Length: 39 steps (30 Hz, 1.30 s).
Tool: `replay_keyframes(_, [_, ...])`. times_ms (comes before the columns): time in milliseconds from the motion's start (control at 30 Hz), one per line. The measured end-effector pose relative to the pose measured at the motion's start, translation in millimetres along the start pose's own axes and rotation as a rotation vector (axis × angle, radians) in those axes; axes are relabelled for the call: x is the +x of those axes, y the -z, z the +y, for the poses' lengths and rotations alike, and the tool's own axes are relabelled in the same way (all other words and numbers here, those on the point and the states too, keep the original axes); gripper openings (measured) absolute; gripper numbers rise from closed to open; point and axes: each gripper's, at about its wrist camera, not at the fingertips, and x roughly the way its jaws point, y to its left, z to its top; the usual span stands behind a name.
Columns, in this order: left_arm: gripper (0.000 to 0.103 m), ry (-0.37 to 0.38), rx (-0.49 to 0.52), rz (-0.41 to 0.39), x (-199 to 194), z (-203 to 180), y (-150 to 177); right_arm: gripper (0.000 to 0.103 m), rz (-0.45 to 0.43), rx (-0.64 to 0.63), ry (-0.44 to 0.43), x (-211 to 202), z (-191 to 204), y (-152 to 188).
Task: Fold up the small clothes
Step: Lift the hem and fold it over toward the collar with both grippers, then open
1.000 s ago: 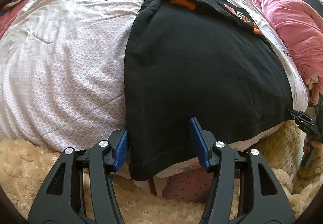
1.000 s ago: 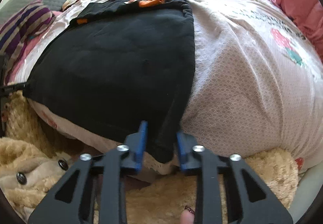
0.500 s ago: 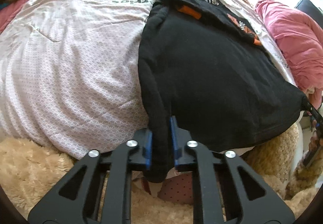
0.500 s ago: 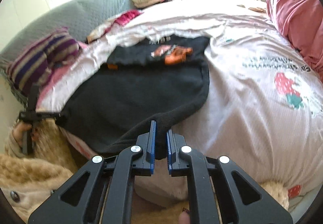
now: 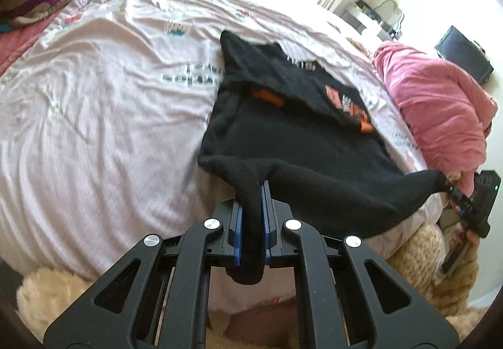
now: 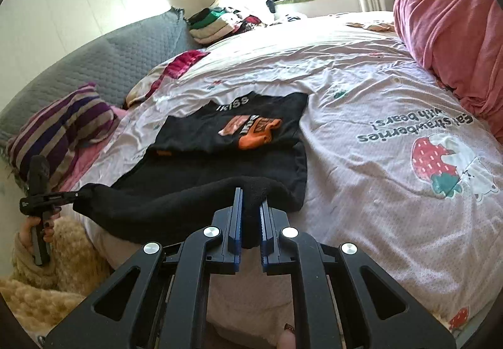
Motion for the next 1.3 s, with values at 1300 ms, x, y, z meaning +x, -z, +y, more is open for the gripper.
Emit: replay_keyframes(1300, [0.004,-0.096,0.002,-0.132,64.5,-13.0,-156.4,0.008,-0.092,0.0,0.105,112.9,-23.6,-131.8])
